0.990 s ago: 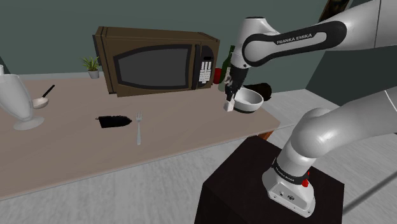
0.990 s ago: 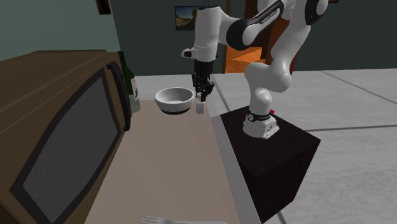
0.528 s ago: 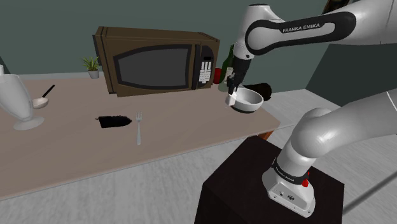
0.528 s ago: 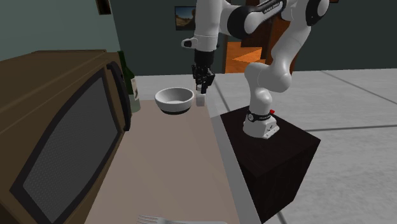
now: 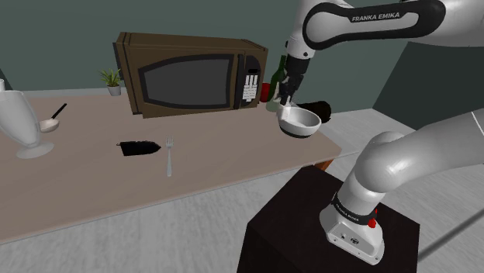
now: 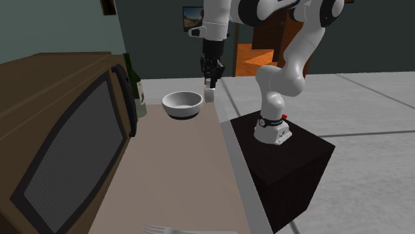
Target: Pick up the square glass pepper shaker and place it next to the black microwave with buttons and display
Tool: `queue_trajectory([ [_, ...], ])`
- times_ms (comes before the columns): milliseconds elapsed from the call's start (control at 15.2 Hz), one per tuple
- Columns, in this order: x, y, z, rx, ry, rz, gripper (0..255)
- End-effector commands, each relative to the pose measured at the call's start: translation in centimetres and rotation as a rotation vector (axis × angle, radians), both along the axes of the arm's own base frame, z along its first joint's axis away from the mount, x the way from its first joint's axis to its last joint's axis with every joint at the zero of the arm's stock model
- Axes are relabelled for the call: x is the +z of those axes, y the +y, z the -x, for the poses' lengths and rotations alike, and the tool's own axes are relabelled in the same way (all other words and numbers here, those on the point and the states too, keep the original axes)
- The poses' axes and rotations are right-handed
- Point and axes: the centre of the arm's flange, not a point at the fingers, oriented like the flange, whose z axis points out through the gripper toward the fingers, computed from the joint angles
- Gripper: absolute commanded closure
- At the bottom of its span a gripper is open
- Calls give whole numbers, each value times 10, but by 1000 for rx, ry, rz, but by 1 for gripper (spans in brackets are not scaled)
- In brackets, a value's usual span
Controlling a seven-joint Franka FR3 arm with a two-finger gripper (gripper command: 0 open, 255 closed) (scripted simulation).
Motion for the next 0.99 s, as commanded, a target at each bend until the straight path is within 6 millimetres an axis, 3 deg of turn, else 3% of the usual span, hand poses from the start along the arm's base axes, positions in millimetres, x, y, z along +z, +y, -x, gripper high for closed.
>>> queue_trajectory([
  [0, 11, 0, 1, 0, 0, 0, 255],
  [924, 85, 0, 1, 0, 0, 0, 255],
])
